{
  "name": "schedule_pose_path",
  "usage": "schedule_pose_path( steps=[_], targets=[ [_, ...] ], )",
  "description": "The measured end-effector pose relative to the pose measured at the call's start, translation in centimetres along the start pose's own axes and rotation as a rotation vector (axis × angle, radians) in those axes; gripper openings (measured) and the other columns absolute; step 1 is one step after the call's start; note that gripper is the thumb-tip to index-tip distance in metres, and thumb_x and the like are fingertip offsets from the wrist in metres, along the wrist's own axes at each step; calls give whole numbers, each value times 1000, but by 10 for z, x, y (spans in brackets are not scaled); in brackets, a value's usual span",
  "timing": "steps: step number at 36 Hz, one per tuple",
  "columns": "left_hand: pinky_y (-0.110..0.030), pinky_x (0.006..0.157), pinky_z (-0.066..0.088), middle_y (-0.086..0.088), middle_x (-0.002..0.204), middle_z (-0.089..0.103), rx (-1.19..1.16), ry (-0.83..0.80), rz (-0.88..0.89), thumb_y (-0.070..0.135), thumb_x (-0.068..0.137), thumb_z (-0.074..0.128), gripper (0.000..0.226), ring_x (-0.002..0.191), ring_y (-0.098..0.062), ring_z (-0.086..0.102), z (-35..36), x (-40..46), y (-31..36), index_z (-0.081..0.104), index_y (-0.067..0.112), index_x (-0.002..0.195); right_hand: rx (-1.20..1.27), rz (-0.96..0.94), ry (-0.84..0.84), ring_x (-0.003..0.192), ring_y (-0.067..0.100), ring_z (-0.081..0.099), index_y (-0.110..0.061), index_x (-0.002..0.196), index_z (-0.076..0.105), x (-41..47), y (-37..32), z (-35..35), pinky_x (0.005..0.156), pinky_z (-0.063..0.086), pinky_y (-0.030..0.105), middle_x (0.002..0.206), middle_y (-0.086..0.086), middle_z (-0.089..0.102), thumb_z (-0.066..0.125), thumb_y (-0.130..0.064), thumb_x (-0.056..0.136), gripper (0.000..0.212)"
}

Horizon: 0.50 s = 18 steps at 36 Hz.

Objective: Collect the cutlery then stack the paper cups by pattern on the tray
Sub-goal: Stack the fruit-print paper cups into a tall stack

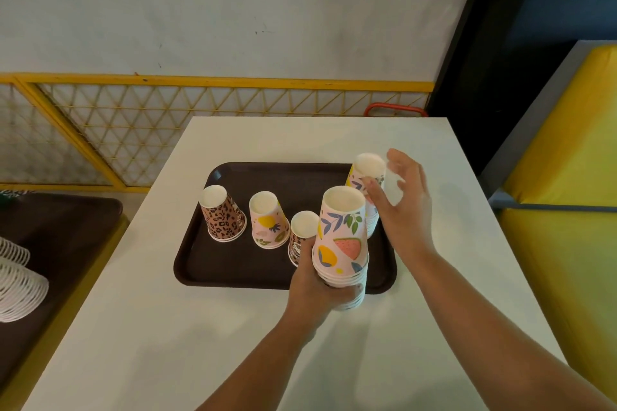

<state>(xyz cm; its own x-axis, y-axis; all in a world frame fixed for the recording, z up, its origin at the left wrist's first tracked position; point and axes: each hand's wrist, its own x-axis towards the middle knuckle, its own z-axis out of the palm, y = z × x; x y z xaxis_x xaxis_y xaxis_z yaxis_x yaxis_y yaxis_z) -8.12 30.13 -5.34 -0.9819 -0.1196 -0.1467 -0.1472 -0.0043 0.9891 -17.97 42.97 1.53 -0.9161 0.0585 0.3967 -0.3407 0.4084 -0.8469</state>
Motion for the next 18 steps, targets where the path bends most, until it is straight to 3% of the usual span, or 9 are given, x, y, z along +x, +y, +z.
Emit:
schedule_pose_path(
  steps=[3, 5, 9, 11, 15, 18],
  targets=[
    [-33, 96, 50, 16, 115, 65, 38, 13, 14, 31, 44, 85, 91, 109, -6, 62, 1, 1, 0, 43, 36, 125, 108, -26, -118, 102, -2, 55, -15, 123, 49, -26, -13, -5, 82, 44, 8, 119, -4, 56, 51, -49, 78, 56],
    [-31, 94, 51, 18, 114, 65, 52, 7, 11, 31, 44, 85, 89, 108, -5, 62, 2, 1, 1, 44, 40, 123, 121, -5, -208, 105, 0, 57, -20, 123, 48, -41, -19, -6, 86, 50, 20, 121, -6, 57, 52, -51, 76, 57],
    [-29, 92, 53, 18, 115, 65, 88, 9, 36, 29, 46, 87, 91, 108, -2, 62, 3, 1, 1, 43, 37, 125, 89, 71, -270, 100, 2, 60, -36, 113, 47, -55, -25, -6, 82, 54, 27, 110, -21, 58, 59, -58, 63, 56],
    [-29, 93, 53, 13, 116, 65, 96, 15, 49, 32, 45, 87, 91, 109, -4, 61, 6, 0, 3, 43, 33, 125, 68, 81, -256, 99, 6, 62, -29, 112, 51, -55, -25, -8, 82, 55, 31, 110, -14, 62, 61, -58, 61, 60],
    [-12, 81, 50, 23, 106, 66, 69, 14, 46, 37, 42, 83, 83, 103, 4, 61, 11, -4, 8, 45, 37, 116, 47, 60, -233, 95, 10, 64, -19, 113, 55, -52, -25, -12, 79, 56, 33, 108, -6, 66, 62, -55, 61, 63],
    [-17, 82, 51, 15, 109, 67, 52, 29, 64, 29, 44, 85, 81, 103, -3, 64, 11, -5, 9, 47, 36, 115, 26, 47, -213, 94, 9, 63, -18, 115, 54, -52, -27, -13, 78, 56, 30, 106, -8, 65, 69, -43, 66, 56]
  ],
)
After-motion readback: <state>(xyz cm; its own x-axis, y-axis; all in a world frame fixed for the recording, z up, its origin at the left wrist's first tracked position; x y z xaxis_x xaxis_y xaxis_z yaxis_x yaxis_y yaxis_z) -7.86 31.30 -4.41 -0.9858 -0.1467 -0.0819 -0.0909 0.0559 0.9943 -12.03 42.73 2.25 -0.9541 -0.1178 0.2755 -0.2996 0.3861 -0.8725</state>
